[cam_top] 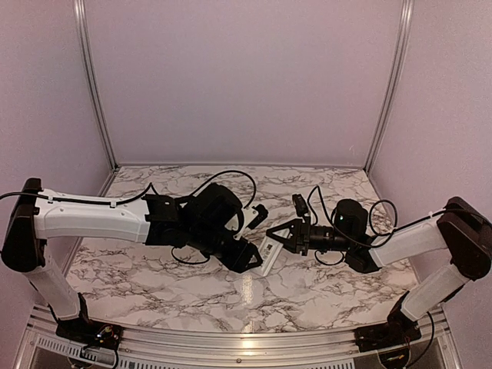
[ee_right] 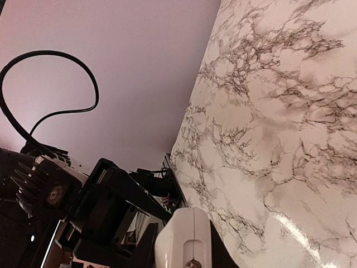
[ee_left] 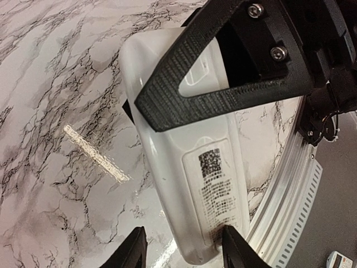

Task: Load the batteries into the remote control
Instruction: Press the battery cover on the remote control, then pass from the right arm to the left

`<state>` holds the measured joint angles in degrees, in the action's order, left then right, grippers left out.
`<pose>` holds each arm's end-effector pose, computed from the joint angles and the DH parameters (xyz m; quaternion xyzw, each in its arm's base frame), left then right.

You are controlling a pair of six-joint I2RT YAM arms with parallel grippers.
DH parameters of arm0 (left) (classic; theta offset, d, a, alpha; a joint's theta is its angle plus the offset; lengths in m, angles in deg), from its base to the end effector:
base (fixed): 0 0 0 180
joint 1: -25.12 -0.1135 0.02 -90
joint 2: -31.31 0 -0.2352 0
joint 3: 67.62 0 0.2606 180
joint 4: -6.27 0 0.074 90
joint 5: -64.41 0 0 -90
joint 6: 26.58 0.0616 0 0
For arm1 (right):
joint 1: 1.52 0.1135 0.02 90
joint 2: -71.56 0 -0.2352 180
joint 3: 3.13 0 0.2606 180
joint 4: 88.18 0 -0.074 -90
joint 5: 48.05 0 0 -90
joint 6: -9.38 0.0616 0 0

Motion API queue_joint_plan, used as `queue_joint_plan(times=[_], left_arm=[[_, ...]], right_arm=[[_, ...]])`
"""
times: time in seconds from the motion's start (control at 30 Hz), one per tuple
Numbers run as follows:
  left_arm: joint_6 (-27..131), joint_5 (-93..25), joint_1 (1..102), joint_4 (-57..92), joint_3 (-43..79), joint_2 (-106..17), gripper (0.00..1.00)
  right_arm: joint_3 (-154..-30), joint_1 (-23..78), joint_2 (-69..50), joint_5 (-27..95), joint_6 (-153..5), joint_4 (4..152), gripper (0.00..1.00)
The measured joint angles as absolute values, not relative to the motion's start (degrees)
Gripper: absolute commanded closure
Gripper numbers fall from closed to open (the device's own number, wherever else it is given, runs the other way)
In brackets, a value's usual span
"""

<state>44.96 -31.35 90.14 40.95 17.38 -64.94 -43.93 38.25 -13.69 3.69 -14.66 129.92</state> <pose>0.1613 -0.3609 0.1993 0.3832 0.8430 -0.2842 0.2486 0.2125 0.2265 0.1519 -0.0533 0.7352 0.6497 0.1857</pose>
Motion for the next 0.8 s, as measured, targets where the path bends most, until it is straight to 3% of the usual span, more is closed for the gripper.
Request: queue_joint_plan(times=[0.2, 0.53, 0.8], left_arm=[[46.67, -29.12, 91.16, 43.18, 18.34, -65.88, 0.51], [47.06, -23.96, 91.75, 44.97, 15.17, -62.1, 0.24], [46.84, -22.65, 92.43, 39.2, 11.63, -56.77, 0.19]], right_arm=[[-43.93, 37.92, -13.67, 3.62, -15.34, 127.48, 1.0], [-45.94, 37.68, -10.17, 5.0, -20.02, 121.64, 1.0], [-49.4, 38.11, -5.67, 8.91, -25.74, 112.22, 1.0]])
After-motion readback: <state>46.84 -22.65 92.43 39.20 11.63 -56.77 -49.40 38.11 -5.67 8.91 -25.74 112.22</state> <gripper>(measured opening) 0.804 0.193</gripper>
